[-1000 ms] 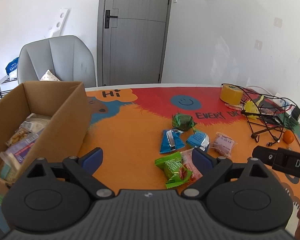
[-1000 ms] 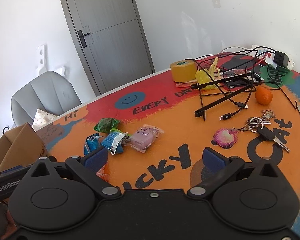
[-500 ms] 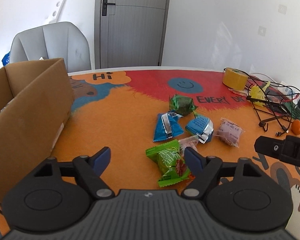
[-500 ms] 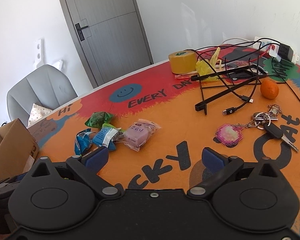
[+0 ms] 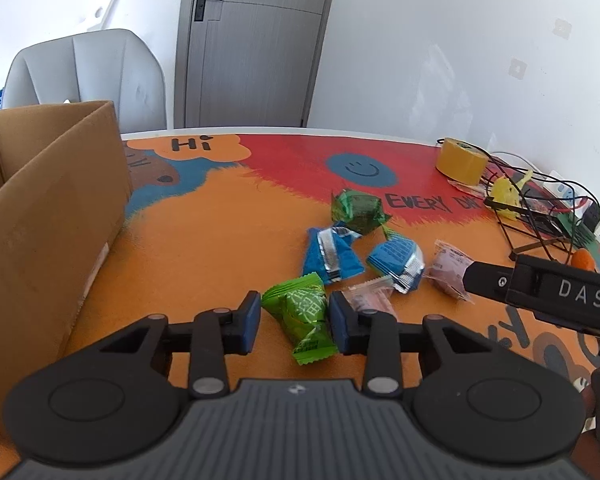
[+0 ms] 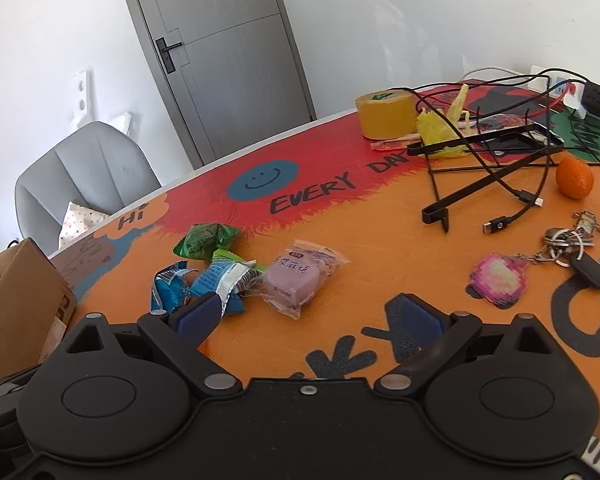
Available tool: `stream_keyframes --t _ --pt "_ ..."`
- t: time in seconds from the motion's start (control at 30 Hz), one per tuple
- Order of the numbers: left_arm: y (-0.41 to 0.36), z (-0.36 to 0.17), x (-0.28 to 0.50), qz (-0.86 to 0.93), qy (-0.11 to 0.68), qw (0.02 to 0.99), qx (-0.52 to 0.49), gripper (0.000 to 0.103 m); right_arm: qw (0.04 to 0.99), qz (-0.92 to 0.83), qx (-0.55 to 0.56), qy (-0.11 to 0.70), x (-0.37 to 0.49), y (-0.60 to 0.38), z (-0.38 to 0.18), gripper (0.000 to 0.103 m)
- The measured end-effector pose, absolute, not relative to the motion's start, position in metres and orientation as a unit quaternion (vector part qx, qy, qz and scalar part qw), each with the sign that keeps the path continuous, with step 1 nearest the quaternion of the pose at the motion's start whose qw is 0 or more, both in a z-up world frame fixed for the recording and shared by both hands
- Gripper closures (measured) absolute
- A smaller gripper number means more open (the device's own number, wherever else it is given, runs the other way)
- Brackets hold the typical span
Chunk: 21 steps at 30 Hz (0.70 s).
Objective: Organize snacks
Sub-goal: 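Grasp green-wrapped cake with left gripper while right gripper grasps pink-wrapped cake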
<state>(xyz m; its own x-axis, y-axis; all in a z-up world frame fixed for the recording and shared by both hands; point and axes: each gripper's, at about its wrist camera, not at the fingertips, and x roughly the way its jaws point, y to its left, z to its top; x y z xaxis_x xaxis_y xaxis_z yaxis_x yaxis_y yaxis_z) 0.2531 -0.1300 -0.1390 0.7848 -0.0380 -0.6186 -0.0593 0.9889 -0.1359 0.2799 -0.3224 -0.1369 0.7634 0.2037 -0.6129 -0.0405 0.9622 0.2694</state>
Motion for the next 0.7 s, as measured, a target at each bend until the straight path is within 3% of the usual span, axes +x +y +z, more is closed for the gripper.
stream_keyframes --t 0.23,0.5,0.7 --pt "-0.115 -0.137 0.258 0.036 0.324 0.943 -0.072 0.065 0.931 0.068 0.121 0.338 0.293 -0.314 -0.141 0.008" --pt "-0.104 -0.136 0.262 0.055 0.317 0.945 -0.061 0.062 0.931 0.057 0.118 0.34 0.311 -0.309 -0.147 0.017" --pt "-0.1 -0.133 0.26 0.061 0.318 0.945 -0.052 0.048 0.931 0.041 0.113 0.343 0.321 -0.307 -0.155 0.023"
